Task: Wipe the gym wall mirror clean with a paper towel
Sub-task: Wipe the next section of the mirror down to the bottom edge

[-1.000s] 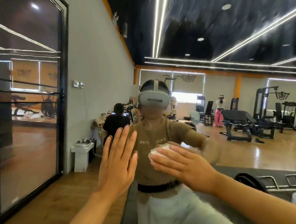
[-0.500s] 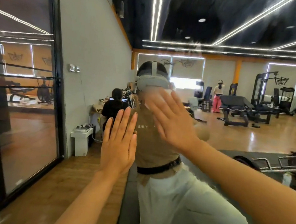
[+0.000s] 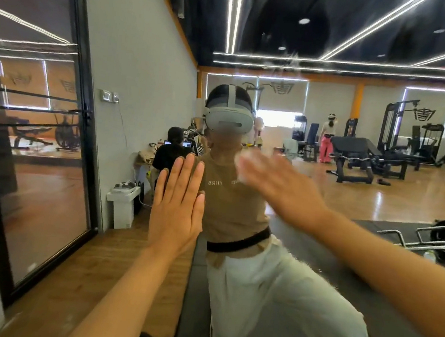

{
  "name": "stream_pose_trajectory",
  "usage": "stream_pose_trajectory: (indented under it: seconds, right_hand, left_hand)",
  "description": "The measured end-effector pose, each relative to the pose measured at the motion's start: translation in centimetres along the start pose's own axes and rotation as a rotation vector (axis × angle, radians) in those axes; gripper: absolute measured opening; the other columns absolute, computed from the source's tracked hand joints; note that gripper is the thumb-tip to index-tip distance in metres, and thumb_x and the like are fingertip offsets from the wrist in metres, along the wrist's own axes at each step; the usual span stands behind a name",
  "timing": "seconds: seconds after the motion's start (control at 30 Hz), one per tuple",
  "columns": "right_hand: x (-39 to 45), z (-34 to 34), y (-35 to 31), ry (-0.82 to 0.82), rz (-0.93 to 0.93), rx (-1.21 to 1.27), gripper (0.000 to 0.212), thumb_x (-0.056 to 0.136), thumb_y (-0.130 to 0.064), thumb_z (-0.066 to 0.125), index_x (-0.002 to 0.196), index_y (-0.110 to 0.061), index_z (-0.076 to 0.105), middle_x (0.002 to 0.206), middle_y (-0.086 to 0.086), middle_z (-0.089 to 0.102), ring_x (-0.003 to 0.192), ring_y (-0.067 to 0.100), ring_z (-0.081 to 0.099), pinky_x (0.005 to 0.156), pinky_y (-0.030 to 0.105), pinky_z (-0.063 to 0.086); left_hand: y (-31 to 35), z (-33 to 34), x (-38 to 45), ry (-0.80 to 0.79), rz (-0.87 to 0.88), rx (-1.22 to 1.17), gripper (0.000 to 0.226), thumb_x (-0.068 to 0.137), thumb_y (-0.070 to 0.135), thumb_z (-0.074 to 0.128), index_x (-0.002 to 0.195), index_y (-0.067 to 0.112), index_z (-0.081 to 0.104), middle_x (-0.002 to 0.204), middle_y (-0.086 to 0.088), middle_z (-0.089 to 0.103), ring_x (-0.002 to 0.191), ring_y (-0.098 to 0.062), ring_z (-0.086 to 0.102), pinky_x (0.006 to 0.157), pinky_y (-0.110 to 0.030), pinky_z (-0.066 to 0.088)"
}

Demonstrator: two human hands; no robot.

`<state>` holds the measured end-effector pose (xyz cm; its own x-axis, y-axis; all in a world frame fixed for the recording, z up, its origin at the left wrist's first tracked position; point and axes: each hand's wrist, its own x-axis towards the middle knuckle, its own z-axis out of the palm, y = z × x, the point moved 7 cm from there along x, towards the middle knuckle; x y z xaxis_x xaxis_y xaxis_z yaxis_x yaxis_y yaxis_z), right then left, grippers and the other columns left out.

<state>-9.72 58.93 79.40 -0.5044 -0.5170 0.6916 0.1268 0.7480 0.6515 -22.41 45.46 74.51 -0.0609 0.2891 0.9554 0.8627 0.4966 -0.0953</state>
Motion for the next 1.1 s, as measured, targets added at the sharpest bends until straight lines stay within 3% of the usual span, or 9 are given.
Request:
stream_pose_trajectory:
  seconds: [0.07, 0.13, 0.27, 0.37, 0.47, 0.57, 0.8, 0.93, 1.1]
  right_hand:
    - [1.9, -2.8, 5.6, 0.086, 0.213, -0.052, 0.055, 0.099, -0.002, 0.048, 0.152, -0.004, 0.035, 0.158, 0.017, 0.033, 0.149, 0.031, 0.023, 0.126, 0.037, 0.007]
    - [2.2, -4.6, 9.7, 0.148, 0.373, -0.047, 0.053, 0.103, -0.01, 0.046, 0.154, -0.005, 0.032, 0.16, 0.016, 0.03, 0.15, 0.034, 0.02, 0.126, 0.036, 0.002]
    - [0.7, -4.6, 9.7, 0.23, 0.449, 0.022, 0.05, 0.104, -0.009, 0.044, 0.152, -0.003, 0.034, 0.159, 0.019, 0.031, 0.149, 0.038, 0.021, 0.125, 0.046, 0.006]
    - [-2.9, -2.1, 5.4, 0.173, 0.344, 0.049, 0.054, 0.099, -0.008, 0.047, 0.151, -0.005, 0.034, 0.159, 0.018, 0.03, 0.15, 0.036, 0.021, 0.124, 0.05, 0.008]
    - [-8.4, 0.9, -0.5, 0.022, 0.101, 0.04, 0.055, 0.098, -0.014, 0.046, 0.152, -0.013, 0.034, 0.161, 0.004, 0.025, 0.153, 0.026, 0.016, 0.125, 0.045, 0.007]
    - [-14.0, 2.8, -4.5, -0.136, -0.13, -0.003, 0.053, 0.101, -0.021, 0.041, 0.153, -0.016, 0.033, 0.163, 0.002, 0.024, 0.153, 0.022, 0.018, 0.126, 0.042, 0.008]
    - [-14.3, 1.9, -3.1, -0.199, -0.28, -0.082, 0.053, 0.106, -0.012, 0.04, 0.157, -0.016, 0.023, 0.163, -0.002, 0.025, 0.152, 0.017, 0.02, 0.125, 0.037, 0.011]
    - [-7.9, -1.4, 4.1, -0.126, -0.133, -0.028, 0.043, 0.109, -0.019, 0.029, 0.152, -0.011, 0.032, 0.159, 0.01, 0.033, 0.151, 0.025, 0.02, 0.125, 0.041, 0.011]
    - [-0.2, -7.3, 15.5, 0.08, 0.24, -0.039, 0.05, 0.103, -0.02, 0.041, 0.151, -0.005, 0.037, 0.159, 0.017, 0.032, 0.15, 0.029, 0.017, 0.125, 0.033, -0.001]
  left_hand:
    - [0.0, -0.1, 0.1, 0.013, -0.01, 0.005, 0.057, 0.104, 0.026, 0.031, 0.158, 0.009, 0.021, 0.167, -0.007, 0.009, 0.155, -0.023, 0.006, 0.126, -0.042, 0.001]
    - [0.1, -0.2, 0.0, 0.039, -0.04, -0.016, 0.057, 0.103, 0.025, 0.032, 0.157, 0.008, 0.025, 0.166, -0.009, 0.014, 0.155, -0.024, 0.009, 0.126, -0.043, 0.002]
    - [1.7, -0.3, 0.5, 0.12, -0.216, -0.127, 0.057, 0.102, 0.026, 0.037, 0.154, 0.004, 0.029, 0.165, -0.013, 0.02, 0.154, -0.027, 0.011, 0.126, -0.045, 0.001]
    - [4.5, -0.2, 0.6, 0.135, -0.245, -0.172, 0.056, 0.101, 0.026, 0.041, 0.152, 0.004, 0.033, 0.164, -0.014, 0.022, 0.154, -0.024, 0.013, 0.125, -0.041, -0.002]
    - [7.6, 0.8, -0.2, 0.107, -0.105, -0.167, 0.055, 0.1, 0.023, 0.045, 0.151, 0.006, 0.037, 0.163, -0.014, 0.024, 0.154, -0.023, 0.015, 0.125, -0.042, 0.0]
    - [8.7, 2.0, -0.9, 0.069, -0.111, -0.184, 0.058, 0.097, 0.018, 0.054, 0.151, 0.004, 0.039, 0.163, -0.015, 0.025, 0.154, -0.025, 0.015, 0.125, -0.042, 0.002]
    - [8.6, 3.0, -1.4, 0.065, -0.06, -0.072, 0.057, 0.101, 0.026, 0.041, 0.153, 0.005, 0.034, 0.163, -0.015, 0.022, 0.153, -0.028, 0.015, 0.125, -0.044, 0.002]
    - [8.7, 3.3, -1.9, 0.085, -0.056, -0.02, 0.056, 0.101, 0.026, 0.039, 0.153, 0.005, 0.034, 0.163, -0.016, 0.024, 0.153, -0.029, 0.017, 0.125, -0.047, 0.008]
    - [8.7, 4.3, -2.0, 0.107, -0.068, 0.017, 0.059, 0.1, 0.029, 0.034, 0.154, 0.006, 0.028, 0.163, -0.017, 0.023, 0.152, -0.032, 0.019, 0.123, -0.053, 0.014]
